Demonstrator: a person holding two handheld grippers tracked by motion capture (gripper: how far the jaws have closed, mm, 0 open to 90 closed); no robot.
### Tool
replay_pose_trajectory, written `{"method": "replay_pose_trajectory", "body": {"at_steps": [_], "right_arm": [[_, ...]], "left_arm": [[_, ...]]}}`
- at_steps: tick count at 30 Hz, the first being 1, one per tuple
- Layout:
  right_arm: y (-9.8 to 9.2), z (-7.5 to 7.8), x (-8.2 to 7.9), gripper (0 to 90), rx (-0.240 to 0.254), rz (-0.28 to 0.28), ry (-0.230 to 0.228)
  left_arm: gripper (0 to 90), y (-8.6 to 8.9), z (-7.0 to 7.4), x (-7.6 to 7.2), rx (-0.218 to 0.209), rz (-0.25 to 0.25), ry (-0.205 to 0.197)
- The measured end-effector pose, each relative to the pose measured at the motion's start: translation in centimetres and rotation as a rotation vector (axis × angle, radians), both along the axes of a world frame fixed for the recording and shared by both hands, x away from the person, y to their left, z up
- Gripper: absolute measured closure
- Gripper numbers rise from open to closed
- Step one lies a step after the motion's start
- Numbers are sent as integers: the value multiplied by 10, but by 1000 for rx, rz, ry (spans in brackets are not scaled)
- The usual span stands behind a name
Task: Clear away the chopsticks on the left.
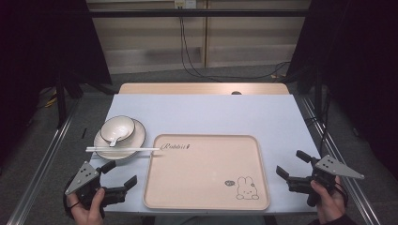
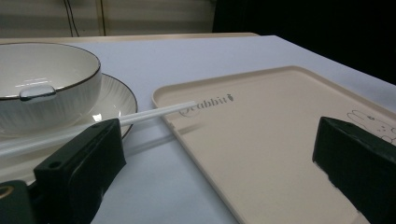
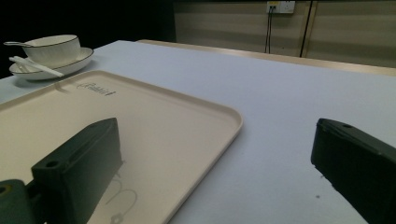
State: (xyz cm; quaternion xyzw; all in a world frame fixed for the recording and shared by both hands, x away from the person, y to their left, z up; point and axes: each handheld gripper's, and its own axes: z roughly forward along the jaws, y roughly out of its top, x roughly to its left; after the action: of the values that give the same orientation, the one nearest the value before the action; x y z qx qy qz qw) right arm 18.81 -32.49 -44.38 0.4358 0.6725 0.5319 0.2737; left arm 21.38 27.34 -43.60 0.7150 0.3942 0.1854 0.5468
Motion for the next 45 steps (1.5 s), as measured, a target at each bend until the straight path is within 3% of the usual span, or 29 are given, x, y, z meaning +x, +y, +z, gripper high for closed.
{"method": "replay_pose_trajectory", "body": {"at_steps": [12, 17, 20, 23, 25, 28, 29, 31, 35, 37, 40, 42, 43, 44, 45], "right_arm": [[2, 0, -1, 8, -6, 12, -5], [2, 0, 0, 9, -19, 17, -2], [3, -1, 2, 9, -16, 30, 8], [4, -1, 2, 9, -13, 29, 8], [4, -1, 2, 8, -15, 31, 7], [4, -1, 2, 9, -10, 33, 9], [4, -1, 2, 9, -8, 39, 11], [4, -2, 3, 11, -19, 55, 14], [6, -1, 2, 11, -26, 67, 4], [6, -1, 2, 11, -23, 68, 4], [7, -1, 2, 11, -23, 68, 9], [6, -1, 2, 11, -26, 65, 5], [6, -1, 2, 10, -21, 64, 5], [6, -1, 1, 8, -18, 62, 7], [6, -1, 1, 7, -18, 63, 3]], "left_arm": [[22, -2, 3, 1, -1, -49, 5], [42, 3, 5, -1, 24, -40, 5], [41, 8, 10, -1, 3, -30, 8], [56, 12, 14, -1, 35, -37, 0], [79, 14, 18, 0, 92, -18, 3], [105, 18, 24, 2, 160, -45, 41], [102, 20, 25, 3, 166, -55, 66], [123, 26, 27, 3, 152, -73, 77], [131, 36, 28, 9, 173, -91, 99], [122, 41, 28, 15, 192, -135, 97], [117, 47, 28, 26, 217, -160, 103], [134, 51, 26, 34, 224, -178, 101], [147, 54, 26, 37, 203, -201, 108], [160, 57, 25, 40, 187, -196, 108], [164, 58, 25, 42, 213, -184, 100]]}}
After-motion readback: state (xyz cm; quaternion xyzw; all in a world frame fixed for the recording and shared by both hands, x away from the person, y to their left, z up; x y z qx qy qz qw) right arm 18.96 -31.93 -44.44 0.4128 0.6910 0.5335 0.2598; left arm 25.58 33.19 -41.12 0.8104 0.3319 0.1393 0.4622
